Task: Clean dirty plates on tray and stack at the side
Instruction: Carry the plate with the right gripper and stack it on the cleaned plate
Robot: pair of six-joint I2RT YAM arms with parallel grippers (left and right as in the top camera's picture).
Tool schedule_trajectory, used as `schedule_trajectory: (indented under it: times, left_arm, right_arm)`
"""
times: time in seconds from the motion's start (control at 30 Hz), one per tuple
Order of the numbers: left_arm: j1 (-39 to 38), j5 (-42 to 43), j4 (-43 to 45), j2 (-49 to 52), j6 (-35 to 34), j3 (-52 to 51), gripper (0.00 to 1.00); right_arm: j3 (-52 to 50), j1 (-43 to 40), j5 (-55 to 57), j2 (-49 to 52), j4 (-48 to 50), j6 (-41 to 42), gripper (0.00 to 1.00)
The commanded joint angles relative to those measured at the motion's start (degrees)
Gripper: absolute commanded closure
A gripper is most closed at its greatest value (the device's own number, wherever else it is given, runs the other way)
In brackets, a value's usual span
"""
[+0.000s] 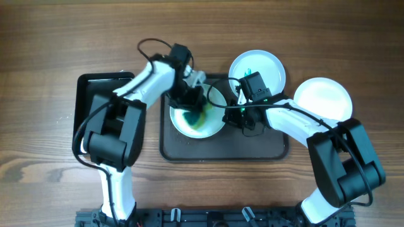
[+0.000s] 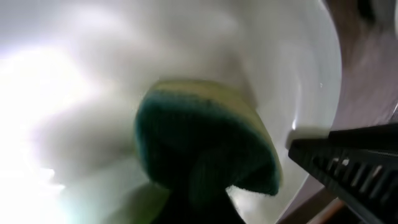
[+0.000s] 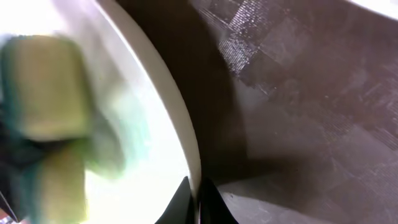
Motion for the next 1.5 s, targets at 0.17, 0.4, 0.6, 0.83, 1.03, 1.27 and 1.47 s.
schedule_trajectory:
  times: [0.17,0.4,0.6,0.83,1.03,1.27,1.47]
  left_arm:
    - [7.98,-5.81,-7.26,-7.32,-8.5,16.57,0.96]
    - [7.93,-17.66,-10.4,-7.76,-13.18,16.52,0.96]
    - [7.93,-17.86,-10.4,-7.67,-13.18,16.33,0.96]
    - [7.91,-17.86,-10.45,-7.67,-13.18,16.26,0.96]
    - [7.93,-17.86,-10.43,-7.65,-13.18,14.71,0.96]
    - [7.91,-17.84,-10.4,-7.65,-13.18,14.71,0.96]
    - [7.91,-17.84,-10.43,-7.65,-13.18,14.71,0.96]
  right_arm:
    - [-0.55,0.87,0.5,1.22,0.55,-0.9,0.96]
    - [2.19,1.88,15.5,-7.34,-9.38,-4.15,0.96]
    - [3.8,10.71,42.23,-17.81,-18.49,-4.72,0.95]
    - [6.49,22.21,71.17,-22.58,-26.97,-4.74,0.95]
    - [8.26,30.38,88.5,-22.95,-29.38,-9.16,0.96]
    - [8.33,38.49,106.79,-22.95,-24.52,-18.8,0.96]
    - [8.33,37.24,94.71,-22.95,-26.16,-9.92,0.96]
